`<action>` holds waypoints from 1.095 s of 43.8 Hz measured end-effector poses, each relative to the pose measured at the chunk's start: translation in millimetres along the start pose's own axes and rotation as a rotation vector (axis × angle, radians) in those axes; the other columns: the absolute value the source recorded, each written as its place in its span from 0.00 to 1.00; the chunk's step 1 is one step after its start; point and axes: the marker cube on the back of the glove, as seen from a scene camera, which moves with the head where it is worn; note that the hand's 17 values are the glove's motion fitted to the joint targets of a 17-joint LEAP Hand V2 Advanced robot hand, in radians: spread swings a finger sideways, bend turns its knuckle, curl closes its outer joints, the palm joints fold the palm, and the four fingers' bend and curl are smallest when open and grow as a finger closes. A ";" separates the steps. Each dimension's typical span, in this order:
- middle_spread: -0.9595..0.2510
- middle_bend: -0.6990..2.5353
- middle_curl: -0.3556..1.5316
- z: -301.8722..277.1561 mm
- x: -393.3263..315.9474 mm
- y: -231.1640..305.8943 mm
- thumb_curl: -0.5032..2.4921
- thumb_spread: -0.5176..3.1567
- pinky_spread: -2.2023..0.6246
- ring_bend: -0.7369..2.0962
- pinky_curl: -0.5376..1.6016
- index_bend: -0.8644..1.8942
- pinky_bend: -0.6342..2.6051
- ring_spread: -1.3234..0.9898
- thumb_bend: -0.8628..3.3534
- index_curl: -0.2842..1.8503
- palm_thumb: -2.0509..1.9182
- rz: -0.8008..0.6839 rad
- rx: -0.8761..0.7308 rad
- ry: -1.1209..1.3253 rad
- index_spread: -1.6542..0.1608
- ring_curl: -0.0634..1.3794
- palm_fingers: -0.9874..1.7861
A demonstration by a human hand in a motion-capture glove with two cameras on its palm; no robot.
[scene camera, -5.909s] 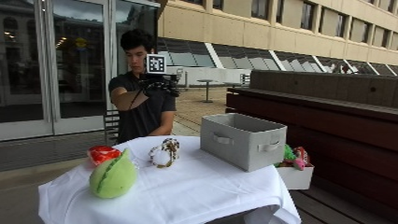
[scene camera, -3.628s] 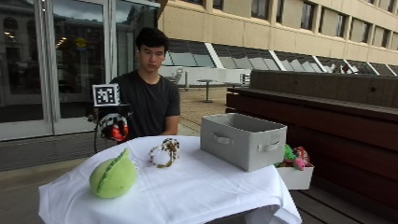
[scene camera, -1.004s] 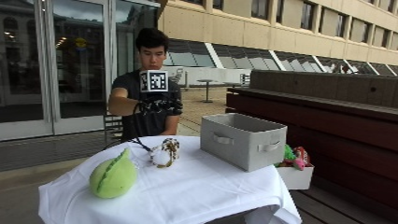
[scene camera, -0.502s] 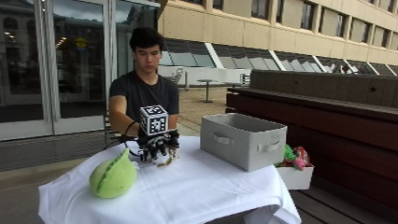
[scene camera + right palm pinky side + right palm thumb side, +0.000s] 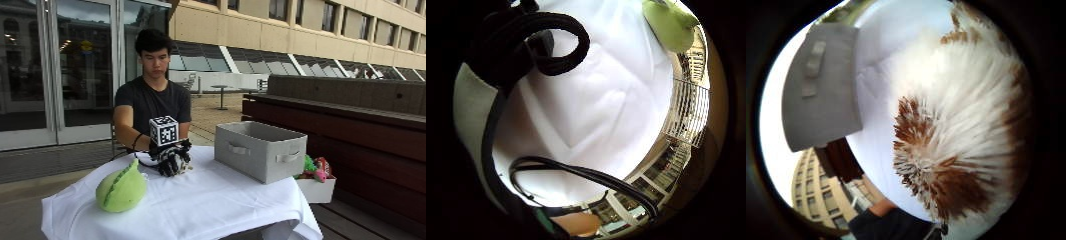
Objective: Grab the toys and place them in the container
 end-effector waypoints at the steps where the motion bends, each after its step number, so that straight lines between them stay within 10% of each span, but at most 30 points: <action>1: 0.81 0.38 0.42 0.2 -2.5 1.6 0.31 0.45 0.67 0.68 0.42 0.35 0.64 0.49 0.29 0.14 0.69 0.002 0.022 -0.001 0.77 0.37 0.49; 18: 0.62 0.44 0.46 -36.3 4.7 -20.3 0.37 0.50 0.64 0.70 0.37 0.40 0.50 0.42 0.36 0.18 0.77 0.056 0.159 0.077 0.75 0.35 0.76; 25: 0.58 0.43 0.47 -103.9 -18.1 -28.6 0.38 0.45 0.64 0.68 0.38 0.39 0.48 0.41 0.34 0.20 0.75 0.284 0.326 0.062 0.75 0.34 0.74; 48: 0.53 0.31 0.43 -311.0 -201.2 -14.0 0.41 0.38 0.62 0.62 0.42 0.36 0.55 0.37 0.26 0.18 0.69 -0.035 0.493 0.088 0.71 0.31 0.63</action>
